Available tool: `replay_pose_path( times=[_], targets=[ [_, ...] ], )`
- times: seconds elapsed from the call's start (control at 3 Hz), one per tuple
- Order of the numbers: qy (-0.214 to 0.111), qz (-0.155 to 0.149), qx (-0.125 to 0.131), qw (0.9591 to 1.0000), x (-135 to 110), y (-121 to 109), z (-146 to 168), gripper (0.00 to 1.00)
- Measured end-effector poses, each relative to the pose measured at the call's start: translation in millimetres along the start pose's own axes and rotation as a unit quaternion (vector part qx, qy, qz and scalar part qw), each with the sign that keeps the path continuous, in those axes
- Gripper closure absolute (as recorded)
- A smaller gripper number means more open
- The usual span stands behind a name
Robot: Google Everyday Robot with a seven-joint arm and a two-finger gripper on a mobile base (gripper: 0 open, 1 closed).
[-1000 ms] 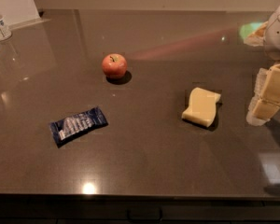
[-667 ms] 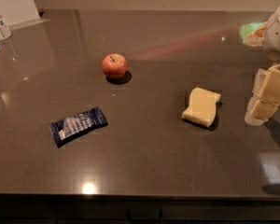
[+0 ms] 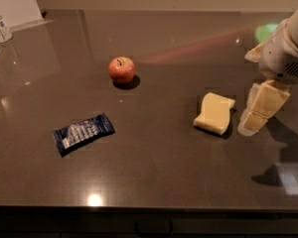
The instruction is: Move sponge near rxbar blueberry
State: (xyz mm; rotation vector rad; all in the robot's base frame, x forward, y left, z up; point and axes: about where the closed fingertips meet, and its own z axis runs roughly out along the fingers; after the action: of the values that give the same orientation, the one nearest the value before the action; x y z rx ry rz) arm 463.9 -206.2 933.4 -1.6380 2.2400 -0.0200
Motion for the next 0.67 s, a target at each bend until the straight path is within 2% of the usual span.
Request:
replay_pose_path(
  times=[0.67],
  targets=[
    [-0.020,0.032,-0.023,0.9990,5.2,-4.6,62.2,0.00]
  ],
)
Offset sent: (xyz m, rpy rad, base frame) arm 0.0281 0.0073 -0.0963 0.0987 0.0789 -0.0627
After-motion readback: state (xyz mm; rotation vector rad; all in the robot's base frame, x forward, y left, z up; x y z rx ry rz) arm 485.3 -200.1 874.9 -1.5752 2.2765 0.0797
